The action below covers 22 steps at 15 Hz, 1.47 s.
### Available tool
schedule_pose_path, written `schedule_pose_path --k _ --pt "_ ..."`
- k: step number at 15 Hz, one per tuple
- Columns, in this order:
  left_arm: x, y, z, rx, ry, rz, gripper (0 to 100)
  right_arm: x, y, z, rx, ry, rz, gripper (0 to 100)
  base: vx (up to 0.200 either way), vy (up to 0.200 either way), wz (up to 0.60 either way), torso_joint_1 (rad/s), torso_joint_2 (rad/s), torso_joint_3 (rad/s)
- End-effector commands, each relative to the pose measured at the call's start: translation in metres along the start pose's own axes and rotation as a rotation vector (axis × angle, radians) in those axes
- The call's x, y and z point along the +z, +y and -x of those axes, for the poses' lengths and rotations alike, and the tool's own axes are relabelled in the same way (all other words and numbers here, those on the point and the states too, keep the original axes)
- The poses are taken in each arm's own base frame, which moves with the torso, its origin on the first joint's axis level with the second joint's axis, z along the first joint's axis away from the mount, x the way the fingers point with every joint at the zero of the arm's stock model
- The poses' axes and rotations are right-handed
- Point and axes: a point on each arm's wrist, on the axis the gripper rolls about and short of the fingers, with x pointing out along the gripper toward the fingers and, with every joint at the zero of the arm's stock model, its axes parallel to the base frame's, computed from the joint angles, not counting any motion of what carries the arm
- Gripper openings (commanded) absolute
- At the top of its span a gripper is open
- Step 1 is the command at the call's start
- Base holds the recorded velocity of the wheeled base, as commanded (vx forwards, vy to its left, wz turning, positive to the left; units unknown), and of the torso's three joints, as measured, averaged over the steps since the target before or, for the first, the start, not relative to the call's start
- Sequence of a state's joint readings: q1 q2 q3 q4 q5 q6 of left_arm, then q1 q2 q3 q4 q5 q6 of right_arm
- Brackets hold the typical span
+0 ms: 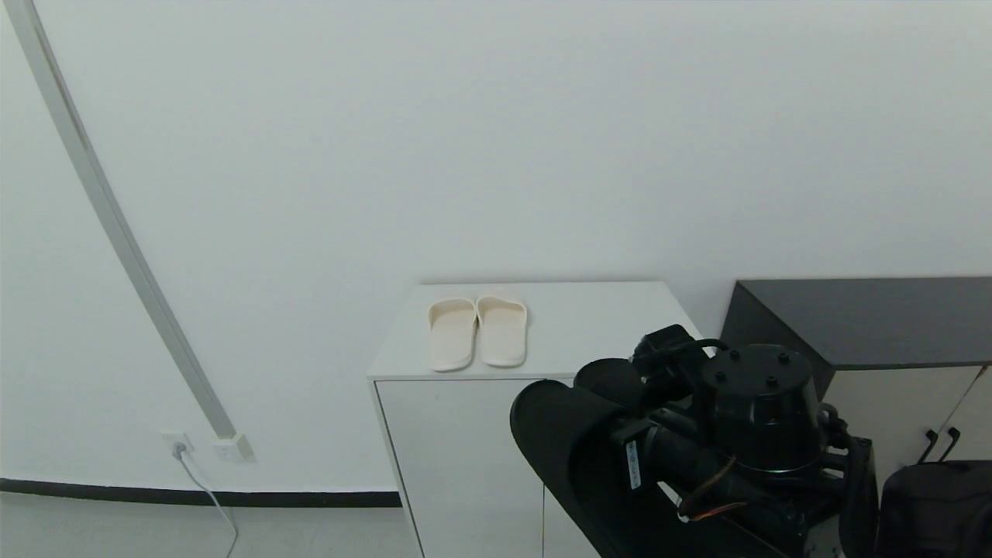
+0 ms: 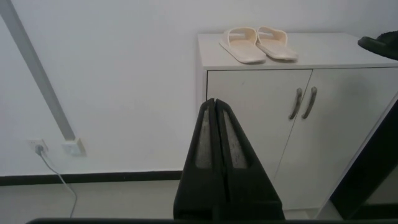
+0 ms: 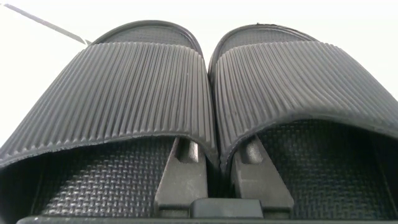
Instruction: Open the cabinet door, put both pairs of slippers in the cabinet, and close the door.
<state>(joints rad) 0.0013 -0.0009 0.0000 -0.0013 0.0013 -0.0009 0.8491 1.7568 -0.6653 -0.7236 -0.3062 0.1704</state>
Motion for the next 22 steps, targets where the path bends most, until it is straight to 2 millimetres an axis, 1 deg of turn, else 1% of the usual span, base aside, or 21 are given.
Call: schedule_pose_path --k 1,7,13,14,22 --pt "0.0000 0.0000 -0.0001 0.001 0.001 0.001 0 -0.0020 0.0004 -0.0015 0.000 0.008 0.003 0 0.000 0.000 0.00 0.000 0.00 0.000" --pt "0.0000 0.0001 -0.0001 0.005 0.001 -0.001 0 -0.0036 0.0006 -0.0024 0.008 0.015 0.005 0 0.000 0.000 0.00 0.000 0.00 0.000" --pt "0.0000 0.0002 -0.0001 0.008 0.001 0.010 0 -0.0040 0.0005 -0.0023 0.007 0.016 0.007 0 0.000 0.000 0.00 -0.147 0.33 0.179" --pt "0.0000 0.0002 -0.0001 0.008 0.001 0.010 100 -0.0040 0.0005 -0.0023 0.007 0.016 0.007 0 0.000 0.000 0.00 -0.173 0.37 0.212" --pt "0.0000 0.0001 -0.0001 0.004 0.001 0.007 100 -0.0048 0.0004 -0.0026 0.006 0.019 0.006 0 0.000 0.000 0.00 -0.210 0.49 0.278"
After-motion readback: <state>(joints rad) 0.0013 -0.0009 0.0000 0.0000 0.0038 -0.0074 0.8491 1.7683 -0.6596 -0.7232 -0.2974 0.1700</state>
